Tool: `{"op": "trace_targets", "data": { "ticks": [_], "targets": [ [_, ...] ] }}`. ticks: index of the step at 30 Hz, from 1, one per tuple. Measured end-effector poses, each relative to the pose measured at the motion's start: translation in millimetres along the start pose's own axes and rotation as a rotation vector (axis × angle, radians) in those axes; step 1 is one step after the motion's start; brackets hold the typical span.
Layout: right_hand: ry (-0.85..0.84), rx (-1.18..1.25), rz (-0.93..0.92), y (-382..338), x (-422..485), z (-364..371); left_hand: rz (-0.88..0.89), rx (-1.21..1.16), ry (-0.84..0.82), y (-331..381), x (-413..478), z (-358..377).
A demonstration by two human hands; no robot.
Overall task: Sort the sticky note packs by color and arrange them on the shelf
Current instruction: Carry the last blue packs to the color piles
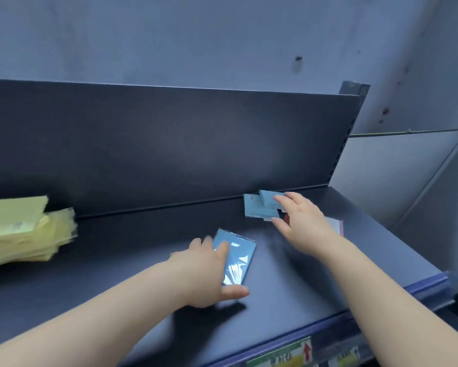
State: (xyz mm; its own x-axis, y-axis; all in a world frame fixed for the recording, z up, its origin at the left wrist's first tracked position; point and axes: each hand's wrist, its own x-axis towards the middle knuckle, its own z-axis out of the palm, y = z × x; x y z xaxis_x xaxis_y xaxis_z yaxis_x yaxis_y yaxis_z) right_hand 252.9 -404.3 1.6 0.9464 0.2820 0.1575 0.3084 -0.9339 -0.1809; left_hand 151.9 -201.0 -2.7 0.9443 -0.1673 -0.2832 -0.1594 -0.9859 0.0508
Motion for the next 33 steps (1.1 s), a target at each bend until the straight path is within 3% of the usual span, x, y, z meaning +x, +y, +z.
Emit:
{"op": "trace_targets", "data": {
  "ticks": [9,15,23,28,33],
  "targets": [
    [-0.262,0.089,-0.117,32.6,74.8,20.2,-0.127,-0.06,-0.008,13.9,-0.9,-0.4],
    [-0.214,0.237,-0.163,34.9,77.7,28.2,-0.234,-0.159,0.045,25.7,-5.6,1.5],
    [-0.09,0.156,-0.251,17.7,69.1,21.9,-0.423,-0.317,0.261,33.2,-17.9,16.3],
    [0.0,0.315,-0.404,-7.7,47.5,-1.1,-0.521,-0.425,0.382,27.6,-38.3,23.5],
    [-0.047,0.331,-0.579,-51.0,13.3,-18.8,-0.542,-0.481,0.532,16.7,-68.9,31.0]
  ]
}}
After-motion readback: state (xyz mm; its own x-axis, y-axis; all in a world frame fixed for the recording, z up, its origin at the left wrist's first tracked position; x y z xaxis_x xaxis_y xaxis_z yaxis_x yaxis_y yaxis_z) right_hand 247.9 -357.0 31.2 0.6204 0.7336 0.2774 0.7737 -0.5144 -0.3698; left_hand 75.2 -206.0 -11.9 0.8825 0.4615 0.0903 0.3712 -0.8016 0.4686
